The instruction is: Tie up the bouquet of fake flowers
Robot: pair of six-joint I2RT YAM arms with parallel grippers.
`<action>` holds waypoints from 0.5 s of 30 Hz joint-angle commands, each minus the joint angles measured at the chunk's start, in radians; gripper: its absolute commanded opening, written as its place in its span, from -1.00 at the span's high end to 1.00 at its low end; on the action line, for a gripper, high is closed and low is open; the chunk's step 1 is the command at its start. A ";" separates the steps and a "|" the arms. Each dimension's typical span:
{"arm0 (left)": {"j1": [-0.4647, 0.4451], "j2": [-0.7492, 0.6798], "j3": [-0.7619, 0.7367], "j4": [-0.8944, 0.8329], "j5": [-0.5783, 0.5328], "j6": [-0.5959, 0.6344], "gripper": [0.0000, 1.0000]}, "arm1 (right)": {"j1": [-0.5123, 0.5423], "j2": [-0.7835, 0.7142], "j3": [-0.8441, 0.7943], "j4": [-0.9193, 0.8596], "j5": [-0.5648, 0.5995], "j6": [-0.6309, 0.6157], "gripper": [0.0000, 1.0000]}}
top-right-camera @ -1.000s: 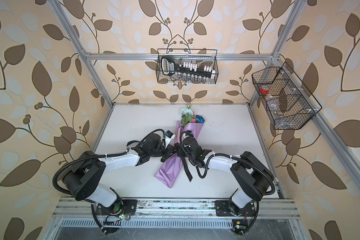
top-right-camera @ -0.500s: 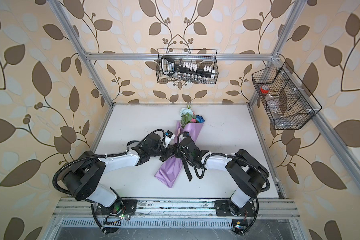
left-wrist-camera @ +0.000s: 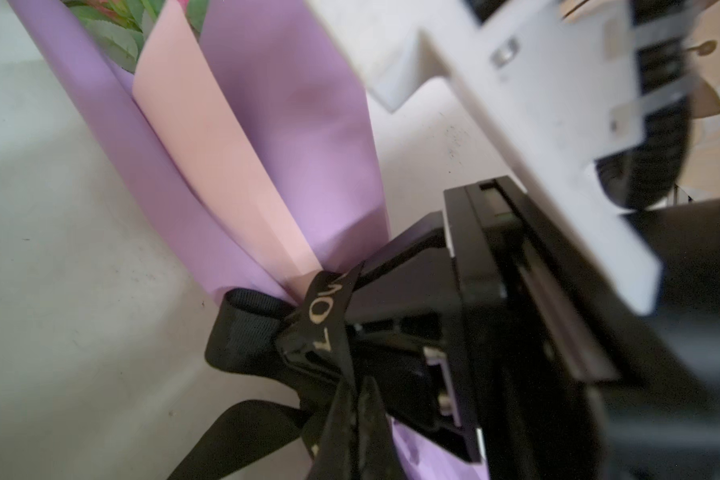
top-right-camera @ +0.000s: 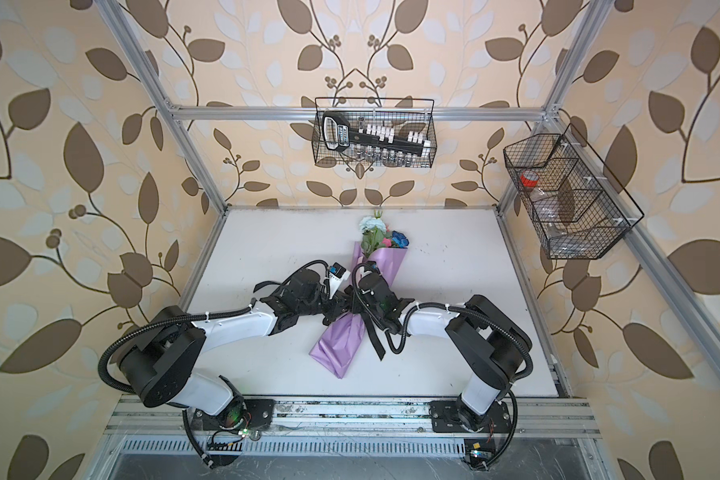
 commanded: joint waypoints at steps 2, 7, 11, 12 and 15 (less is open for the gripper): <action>-0.010 -0.002 -0.023 0.032 0.031 -0.006 1.00 | 0.014 -0.076 -0.036 -0.028 0.005 0.012 0.63; -0.010 -0.005 -0.038 0.030 0.042 0.004 1.00 | 0.029 -0.153 -0.077 -0.091 0.017 0.039 0.45; -0.013 -0.007 -0.036 0.025 0.045 0.018 1.00 | 0.030 -0.217 -0.114 -0.125 0.017 0.063 0.39; -0.012 -0.005 -0.037 0.025 0.046 0.018 1.00 | 0.032 -0.228 -0.116 -0.133 0.016 0.065 0.38; -0.012 -0.005 -0.038 0.028 0.058 0.025 1.00 | 0.031 -0.268 -0.117 -0.177 0.021 0.071 0.37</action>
